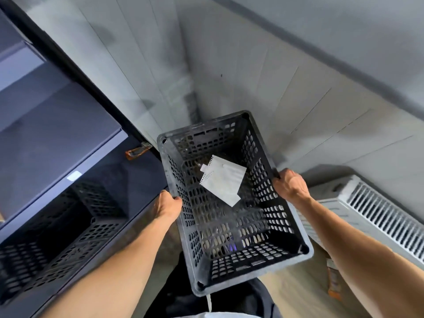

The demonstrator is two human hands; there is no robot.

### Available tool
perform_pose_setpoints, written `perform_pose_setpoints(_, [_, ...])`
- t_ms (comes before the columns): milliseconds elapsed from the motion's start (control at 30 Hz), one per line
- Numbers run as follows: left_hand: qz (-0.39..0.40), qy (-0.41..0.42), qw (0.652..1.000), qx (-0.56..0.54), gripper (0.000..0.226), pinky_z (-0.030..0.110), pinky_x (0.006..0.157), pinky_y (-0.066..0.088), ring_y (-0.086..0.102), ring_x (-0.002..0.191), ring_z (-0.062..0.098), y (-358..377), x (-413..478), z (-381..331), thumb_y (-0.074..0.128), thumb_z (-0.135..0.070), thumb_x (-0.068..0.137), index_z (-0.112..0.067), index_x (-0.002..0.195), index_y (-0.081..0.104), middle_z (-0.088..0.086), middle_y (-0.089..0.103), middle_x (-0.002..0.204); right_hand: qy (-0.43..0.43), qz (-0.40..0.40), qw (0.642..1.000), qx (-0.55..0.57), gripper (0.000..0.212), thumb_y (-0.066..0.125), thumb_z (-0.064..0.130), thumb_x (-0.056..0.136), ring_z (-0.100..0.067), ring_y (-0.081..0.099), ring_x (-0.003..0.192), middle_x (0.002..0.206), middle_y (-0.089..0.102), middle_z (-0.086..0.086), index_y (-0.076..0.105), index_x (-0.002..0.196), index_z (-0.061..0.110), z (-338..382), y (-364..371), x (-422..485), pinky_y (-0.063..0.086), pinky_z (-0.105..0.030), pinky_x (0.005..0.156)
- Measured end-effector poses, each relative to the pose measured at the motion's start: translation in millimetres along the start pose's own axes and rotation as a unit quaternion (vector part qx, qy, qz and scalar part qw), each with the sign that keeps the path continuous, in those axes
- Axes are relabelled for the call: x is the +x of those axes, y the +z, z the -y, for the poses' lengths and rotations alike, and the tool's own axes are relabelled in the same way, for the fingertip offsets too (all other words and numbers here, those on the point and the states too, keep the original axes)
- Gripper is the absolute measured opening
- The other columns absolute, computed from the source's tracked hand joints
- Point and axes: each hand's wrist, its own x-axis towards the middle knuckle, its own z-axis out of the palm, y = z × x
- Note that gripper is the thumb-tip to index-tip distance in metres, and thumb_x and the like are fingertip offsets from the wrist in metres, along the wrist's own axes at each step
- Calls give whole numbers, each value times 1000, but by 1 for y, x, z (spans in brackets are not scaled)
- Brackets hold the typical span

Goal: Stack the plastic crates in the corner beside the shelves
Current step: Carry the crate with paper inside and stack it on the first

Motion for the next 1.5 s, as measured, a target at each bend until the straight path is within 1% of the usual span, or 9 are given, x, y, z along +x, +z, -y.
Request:
perform_pose_setpoints(200, [5, -23, 999, -22, 18, 35, 71, 48, 66, 90, 38, 7, 21, -21, 56, -23, 91, -6, 95, 54, 16, 65, 94, -4, 8, 1000, -27, 22, 53, 23, 93, -31, 64, 86, 97, 65, -10, 63, 104, 7, 18, -16, 39, 55, -37, 73])
perform_pose_setpoints(300, [13, -27, 999, -35, 14, 42, 76, 59, 68, 82, 39, 12, 40, -28, 57, -23, 86, -10, 84, 52, 14, 66, 88, -9, 17, 999, -35, 25, 53, 29, 94, -25, 62, 70, 86, 66, -8, 65, 99, 8, 29, -20, 60, 48, -29, 56])
perform_pose_setpoints(367, [23, -30, 998, -41, 16, 45, 75, 60, 69, 80, 39, 16, 56, -31, 59, -23, 86, -8, 88, 55, 15, 67, 88, -13, 25, 999, -30, 25, 53, 33, 95, -22, 61, 66, 81, 65, -6, 65, 98, 10, 38, -21, 74, 43, -26, 50])
perform_pose_setpoints(500, [46, -33, 996, -67, 18, 45, 68, 62, 71, 68, 35, 27, 83, -29, 60, -30, 88, -13, 94, 59, 11, 71, 85, -18, 26, 999, -41, 26, 55, 36, 90, -25, 65, 68, 85, 69, -10, 63, 94, 11, 55, -17, 101, 55, -32, 56])
perform_pose_setpoints(633, [69, -50, 994, -72, 27, 44, 67, 62, 72, 68, 33, 35, 105, -27, 64, -32, 91, -6, 97, 59, 12, 72, 85, -35, 33, 997, -67, 20, 56, 30, 95, -17, 59, 66, 80, 63, -5, 62, 95, 11, 74, -12, 124, 38, -23, 48])
perform_pose_setpoints(933, [100, -102, 987, -79, 25, 33, 63, 58, 73, 75, 29, 57, 132, -38, 62, -26, 88, -2, 95, 64, 14, 74, 84, -81, 76, 988, -105, 20, 60, 28, 90, -24, 65, 65, 79, 68, -11, 66, 84, 10, 93, 0, 197, 38, -22, 49])
perform_pose_setpoints(1100, [83, -128, 983, -106, 17, 41, 71, 62, 72, 72, 26, 81, 142, -52, 58, -25, 91, -9, 89, 60, 9, 72, 81, -104, 71, 984, -127, 20, 59, 34, 85, -32, 65, 73, 87, 67, -16, 65, 82, 15, 92, 12, 244, 44, -29, 62])
perform_pose_setpoints(1400, [37, -167, 979, -111, 25, 41, 72, 62, 72, 78, 32, 112, 147, -73, 60, -30, 89, -7, 97, 62, 12, 72, 90, -162, 113, 973, -120, 35, 60, 37, 84, -33, 65, 78, 98, 64, -18, 66, 106, 11, 83, 28, 295, 50, -31, 67])
perform_pose_setpoints(1500, [2, -187, 974, -127, 46, 42, 73, 63, 73, 79, 34, 121, 153, -74, 47, -48, 87, -6, 97, 64, 15, 73, 92, -174, 106, 970, -133, 48, 53, 44, 76, -34, 64, 81, 99, 63, -16, 62, 113, 16, 81, 30, 302, 48, -31, 69])
